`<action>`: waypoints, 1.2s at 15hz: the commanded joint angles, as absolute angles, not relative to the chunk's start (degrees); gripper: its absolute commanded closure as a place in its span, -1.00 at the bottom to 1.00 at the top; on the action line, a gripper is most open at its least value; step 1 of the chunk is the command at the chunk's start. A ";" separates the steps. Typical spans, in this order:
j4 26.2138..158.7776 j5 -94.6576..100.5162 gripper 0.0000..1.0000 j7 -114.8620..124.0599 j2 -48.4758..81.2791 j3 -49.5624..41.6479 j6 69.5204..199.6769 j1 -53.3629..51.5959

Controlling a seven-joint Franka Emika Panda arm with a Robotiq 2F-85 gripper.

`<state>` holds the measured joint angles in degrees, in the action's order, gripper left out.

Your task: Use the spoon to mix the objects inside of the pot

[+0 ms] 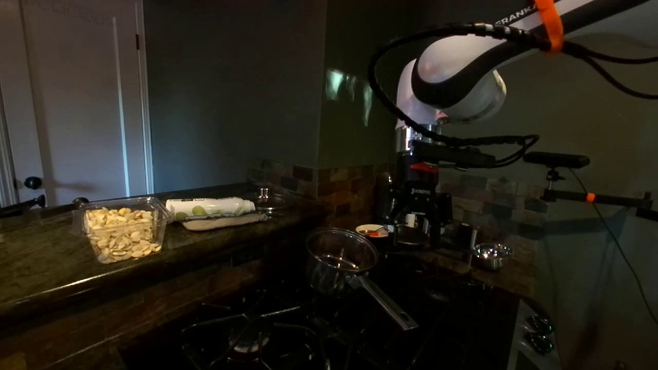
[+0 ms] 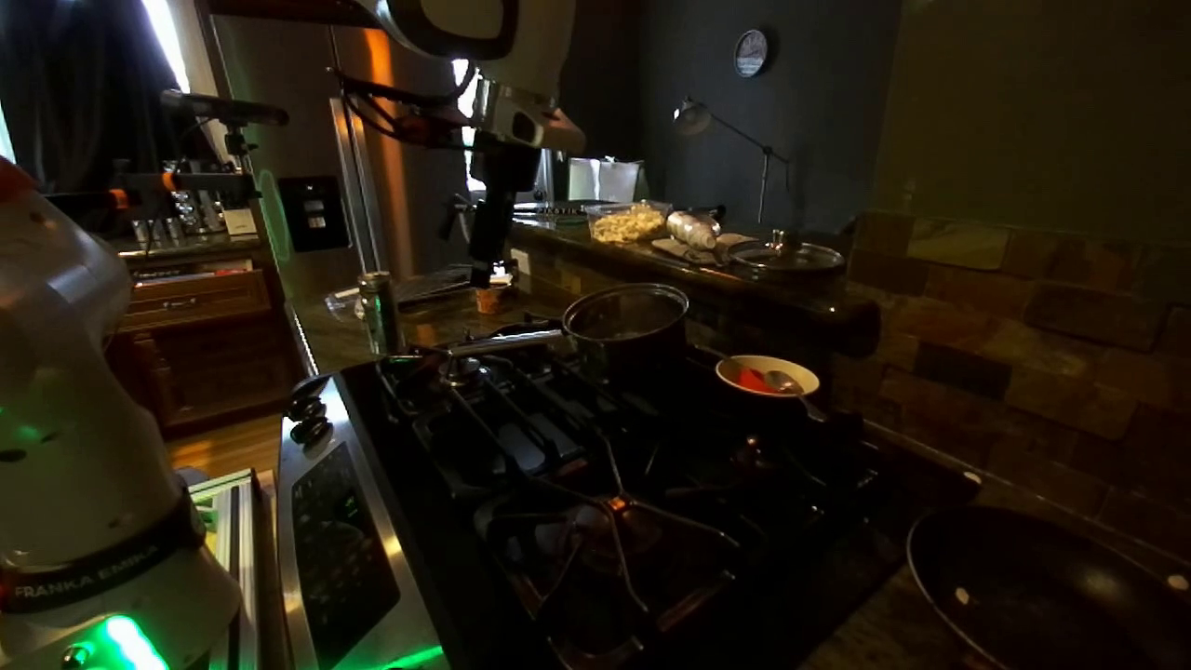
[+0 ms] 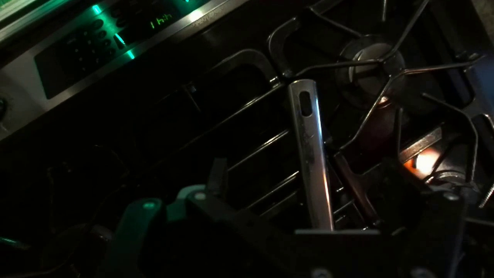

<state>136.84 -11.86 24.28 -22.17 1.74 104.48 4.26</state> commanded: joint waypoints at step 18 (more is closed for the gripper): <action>124.69 -41.50 -1.00 12.94 -0.46 -18.08 113.93 16.10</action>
<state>124.81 -41.56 12.92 -0.49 -18.63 114.08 15.49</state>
